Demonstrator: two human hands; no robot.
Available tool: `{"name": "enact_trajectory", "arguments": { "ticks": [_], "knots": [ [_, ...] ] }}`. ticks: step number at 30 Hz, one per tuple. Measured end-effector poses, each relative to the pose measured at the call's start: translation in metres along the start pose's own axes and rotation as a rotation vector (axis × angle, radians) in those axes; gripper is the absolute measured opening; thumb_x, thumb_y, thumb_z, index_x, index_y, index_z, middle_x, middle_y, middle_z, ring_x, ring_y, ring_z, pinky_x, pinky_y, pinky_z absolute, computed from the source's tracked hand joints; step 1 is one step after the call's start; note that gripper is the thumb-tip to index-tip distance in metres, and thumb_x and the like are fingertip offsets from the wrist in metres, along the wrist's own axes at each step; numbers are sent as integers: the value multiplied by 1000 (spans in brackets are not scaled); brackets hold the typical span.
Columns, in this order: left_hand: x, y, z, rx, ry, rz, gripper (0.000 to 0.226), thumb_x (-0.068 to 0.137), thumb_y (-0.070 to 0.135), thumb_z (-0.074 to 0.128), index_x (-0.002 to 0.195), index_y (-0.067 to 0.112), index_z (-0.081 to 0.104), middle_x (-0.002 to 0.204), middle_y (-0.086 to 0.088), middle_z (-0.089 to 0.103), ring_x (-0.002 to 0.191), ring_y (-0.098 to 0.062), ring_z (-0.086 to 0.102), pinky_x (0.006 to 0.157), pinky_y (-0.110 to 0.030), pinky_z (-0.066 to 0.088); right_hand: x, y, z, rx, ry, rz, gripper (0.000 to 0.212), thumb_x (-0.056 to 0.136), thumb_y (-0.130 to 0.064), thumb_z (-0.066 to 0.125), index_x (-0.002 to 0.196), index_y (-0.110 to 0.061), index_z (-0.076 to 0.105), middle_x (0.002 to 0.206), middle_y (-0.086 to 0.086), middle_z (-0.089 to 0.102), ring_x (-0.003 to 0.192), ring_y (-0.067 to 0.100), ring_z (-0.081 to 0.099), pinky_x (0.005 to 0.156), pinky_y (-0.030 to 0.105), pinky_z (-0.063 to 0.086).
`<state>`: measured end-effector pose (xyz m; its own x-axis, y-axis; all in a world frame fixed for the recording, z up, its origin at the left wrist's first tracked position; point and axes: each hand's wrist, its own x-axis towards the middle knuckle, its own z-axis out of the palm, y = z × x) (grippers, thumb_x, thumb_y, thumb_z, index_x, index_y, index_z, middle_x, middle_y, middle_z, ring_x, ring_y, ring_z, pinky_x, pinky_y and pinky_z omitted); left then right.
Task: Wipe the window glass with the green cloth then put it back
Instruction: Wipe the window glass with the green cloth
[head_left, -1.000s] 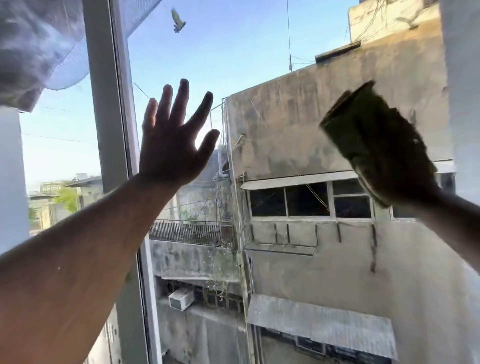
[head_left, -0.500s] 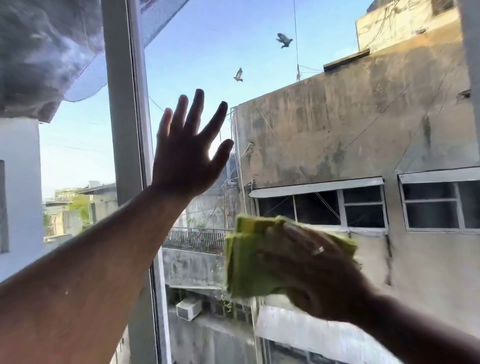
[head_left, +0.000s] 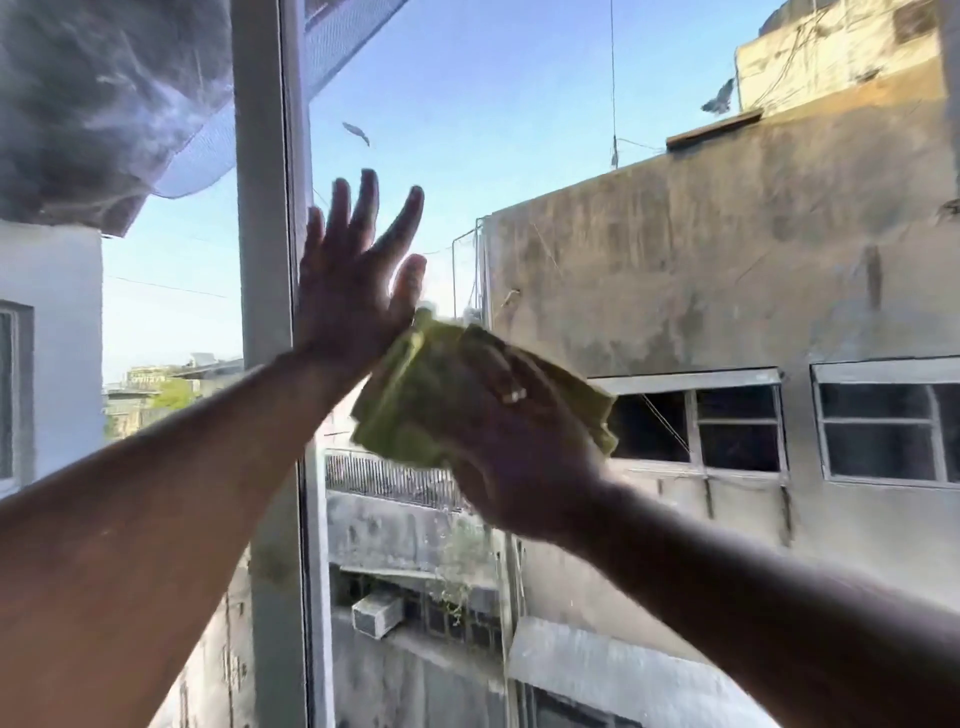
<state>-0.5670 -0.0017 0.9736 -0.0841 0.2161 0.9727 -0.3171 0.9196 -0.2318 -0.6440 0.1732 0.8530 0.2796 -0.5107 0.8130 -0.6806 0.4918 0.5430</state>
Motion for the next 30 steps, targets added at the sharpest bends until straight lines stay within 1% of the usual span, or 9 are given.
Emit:
{"name": "enact_trajectory", "arguments": {
  "ticks": [4, 9, 13, 17, 20, 22, 25, 27, 30],
  "knots": [
    [-3, 6, 2, 16, -34, -1, 58, 103, 53, 30, 156, 30, 31, 166, -18, 19, 153, -40, 16, 124, -49, 9, -79, 21, -2, -61, -254, -416, 61, 91, -38, 51, 151, -38, 41, 163, -7, 37, 153, 26, 22, 130, 41, -2],
    [-5, 10, 3, 96, -78, 75, 69, 98, 68, 26, 159, 35, 20, 168, -15, 14, 154, -37, 14, 123, -53, 9, -107, 191, -57, -131, -111, 449, 61, 102, -48, 26, 161, -36, 15, 167, 13, 28, 153, 39, 27, 123, 57, 27],
    [-6, 23, -4, 115, -152, 55, 72, 99, 67, 17, 160, 30, 11, 169, -17, 8, 154, -43, 10, 121, -62, 7, -78, 142, -41, -181, 142, 948, 66, 101, -44, 29, 160, -14, 27, 164, 22, 29, 152, 42, 26, 124, 51, 26],
    [0, 77, -8, 68, -91, 224, 72, 101, 64, 21, 160, 23, 21, 167, -17, 19, 152, -41, 22, 120, -62, 13, -93, -1, 1, -28, -125, 114, 63, 92, -40, 49, 154, -32, 39, 168, 7, 27, 155, 34, 21, 128, 49, 15],
    [8, 108, 3, 73, -150, 266, 73, 99, 65, 21, 160, 25, 22, 166, -18, 19, 152, -41, 21, 120, -60, 14, -145, 39, -11, -39, -275, -230, 55, 95, -52, 53, 148, -38, 47, 161, -3, 38, 151, 31, 30, 127, 45, 12],
    [4, 108, 12, 113, -154, 274, 73, 98, 66, 23, 159, 26, 24, 166, -20, 19, 152, -41, 21, 120, -61, 15, -174, 112, -36, -119, -196, 9, 61, 98, -59, 43, 153, -33, 40, 162, 5, 38, 153, 32, 27, 126, 49, 22],
    [3, 106, 19, 114, -95, 278, 72, 98, 66, 24, 158, 26, 28, 164, -22, 23, 150, -42, 24, 118, -61, 18, -202, 205, -83, -147, -137, 772, 98, 93, -76, 5, 152, -6, 40, 153, 30, 42, 143, 51, 38, 113, 62, 40],
    [4, 109, 18, 123, -102, 269, 72, 98, 65, 22, 158, 26, 28, 164, -22, 23, 150, -42, 24, 118, -61, 18, -191, 215, -89, -60, 19, 1209, 92, 93, -64, 8, 148, 3, 41, 148, 36, 45, 137, 55, 41, 114, 63, 37],
    [2, 110, 16, 128, -106, 252, 70, 99, 63, 23, 158, 26, 28, 165, -21, 22, 150, -42, 24, 119, -60, 17, -134, 150, -54, -113, 99, 1029, 69, 96, -40, 30, 159, -10, 29, 165, 25, 26, 155, 42, 20, 126, 56, 21]
  ]
}}
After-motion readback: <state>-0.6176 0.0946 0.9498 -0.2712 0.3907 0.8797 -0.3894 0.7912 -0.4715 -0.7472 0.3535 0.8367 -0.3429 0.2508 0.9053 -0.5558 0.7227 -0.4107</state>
